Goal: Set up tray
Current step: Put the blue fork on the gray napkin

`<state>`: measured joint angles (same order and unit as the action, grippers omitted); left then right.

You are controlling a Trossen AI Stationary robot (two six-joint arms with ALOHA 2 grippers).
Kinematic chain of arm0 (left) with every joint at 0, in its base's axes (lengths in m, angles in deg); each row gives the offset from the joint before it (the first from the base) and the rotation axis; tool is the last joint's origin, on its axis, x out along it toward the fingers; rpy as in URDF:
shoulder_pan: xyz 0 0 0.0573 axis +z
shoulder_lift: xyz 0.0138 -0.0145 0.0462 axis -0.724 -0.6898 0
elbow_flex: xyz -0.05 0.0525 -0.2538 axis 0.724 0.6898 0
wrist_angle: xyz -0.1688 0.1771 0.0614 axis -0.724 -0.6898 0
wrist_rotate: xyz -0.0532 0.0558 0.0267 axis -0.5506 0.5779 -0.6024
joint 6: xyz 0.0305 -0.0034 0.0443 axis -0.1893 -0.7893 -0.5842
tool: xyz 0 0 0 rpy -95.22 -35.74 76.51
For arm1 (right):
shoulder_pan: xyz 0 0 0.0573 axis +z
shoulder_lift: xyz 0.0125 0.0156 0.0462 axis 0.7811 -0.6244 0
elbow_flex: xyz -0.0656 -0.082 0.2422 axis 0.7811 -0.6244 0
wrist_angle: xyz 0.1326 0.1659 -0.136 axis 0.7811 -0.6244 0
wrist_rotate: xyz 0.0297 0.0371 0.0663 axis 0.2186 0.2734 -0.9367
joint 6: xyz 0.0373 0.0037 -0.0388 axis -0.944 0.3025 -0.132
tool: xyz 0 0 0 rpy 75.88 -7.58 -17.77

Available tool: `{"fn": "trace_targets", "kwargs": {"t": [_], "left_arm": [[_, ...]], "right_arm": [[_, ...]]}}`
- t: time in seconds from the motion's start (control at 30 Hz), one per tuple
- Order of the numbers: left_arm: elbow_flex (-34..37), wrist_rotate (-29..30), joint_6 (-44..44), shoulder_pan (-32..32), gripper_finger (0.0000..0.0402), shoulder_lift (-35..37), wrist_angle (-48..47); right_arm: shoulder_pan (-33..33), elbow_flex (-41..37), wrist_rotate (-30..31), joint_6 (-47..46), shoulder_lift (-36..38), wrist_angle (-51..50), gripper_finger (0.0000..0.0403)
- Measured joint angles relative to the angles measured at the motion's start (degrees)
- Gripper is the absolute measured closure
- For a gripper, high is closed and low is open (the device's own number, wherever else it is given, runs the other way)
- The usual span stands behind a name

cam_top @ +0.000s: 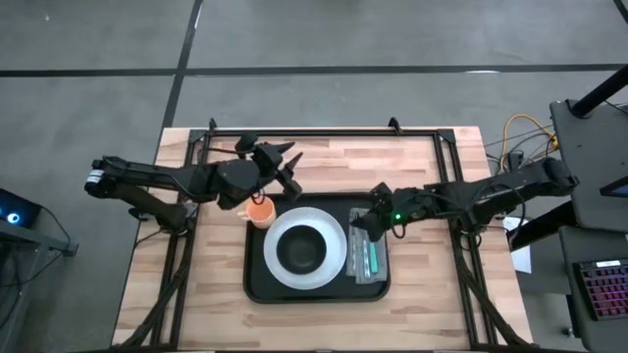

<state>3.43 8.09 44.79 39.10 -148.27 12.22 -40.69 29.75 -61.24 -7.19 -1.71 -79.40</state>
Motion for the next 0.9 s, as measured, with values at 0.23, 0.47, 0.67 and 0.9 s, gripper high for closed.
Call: {"fn": "trace_targets", "kwargs": {"t": [0.23, 0.47, 0.67, 0.9], "left_arm": [[0.0, -0.1, 0.0, 0.0, 0.0275, 1.6, -0.2], [0.0, -0.1, 0.0, 0.0, 0.0275, 1.5, -0.2], [0.0, -0.1, 0.0, 0.0, 0.0275, 1.5, -0.2], [0.0, -0.1, 0.0, 0.0, 0.0275, 1.5, -0.2]], "right_arm": [[-0.8, -14.2, -0.8, -6.2, 0.0, 13.4, 0.0395], [-0.8, -22.8, -2.8, -11.7, 0.0, 22.4, 0.0395], [-1.5, -24.6, -2.6, -11.0, -1.7, 23.5, 0.0395], [-3.2, -23.8, -4.0, -9.4, -11.7, 32.4, 0.0394]]}}
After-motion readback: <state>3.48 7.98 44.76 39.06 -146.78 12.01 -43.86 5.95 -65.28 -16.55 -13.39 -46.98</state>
